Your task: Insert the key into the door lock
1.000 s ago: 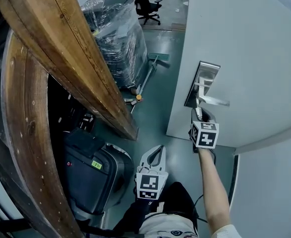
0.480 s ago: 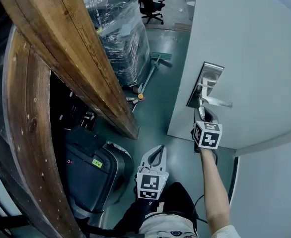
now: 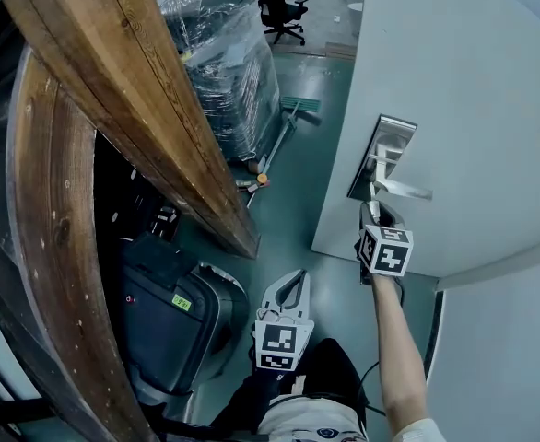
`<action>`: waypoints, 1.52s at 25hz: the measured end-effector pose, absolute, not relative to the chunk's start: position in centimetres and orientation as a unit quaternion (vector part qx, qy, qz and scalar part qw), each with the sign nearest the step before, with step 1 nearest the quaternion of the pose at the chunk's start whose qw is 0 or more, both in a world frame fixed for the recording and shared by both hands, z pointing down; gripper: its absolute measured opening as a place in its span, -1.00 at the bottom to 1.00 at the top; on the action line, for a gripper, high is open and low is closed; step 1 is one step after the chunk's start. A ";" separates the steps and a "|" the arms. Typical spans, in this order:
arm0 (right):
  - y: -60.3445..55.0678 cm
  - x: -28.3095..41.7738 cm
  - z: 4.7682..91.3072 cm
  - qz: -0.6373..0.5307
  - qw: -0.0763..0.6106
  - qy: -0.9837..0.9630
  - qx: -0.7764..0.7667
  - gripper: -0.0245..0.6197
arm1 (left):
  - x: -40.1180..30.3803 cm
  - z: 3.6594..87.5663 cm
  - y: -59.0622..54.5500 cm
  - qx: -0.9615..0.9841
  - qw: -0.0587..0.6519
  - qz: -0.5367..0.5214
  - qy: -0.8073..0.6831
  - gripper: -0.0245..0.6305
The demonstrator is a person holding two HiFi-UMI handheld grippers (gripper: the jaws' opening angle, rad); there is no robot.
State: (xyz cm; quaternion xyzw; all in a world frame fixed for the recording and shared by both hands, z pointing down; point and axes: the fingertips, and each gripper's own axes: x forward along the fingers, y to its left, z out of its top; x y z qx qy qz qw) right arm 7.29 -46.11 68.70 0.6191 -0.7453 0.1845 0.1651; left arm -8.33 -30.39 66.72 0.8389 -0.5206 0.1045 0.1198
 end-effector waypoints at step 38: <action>-49.3 7.2 67.6 0.202 0.137 -0.676 0.696 -0.58 | -11.2 67.1 -31.1 0.825 0.142 0.112 -0.535 -0.92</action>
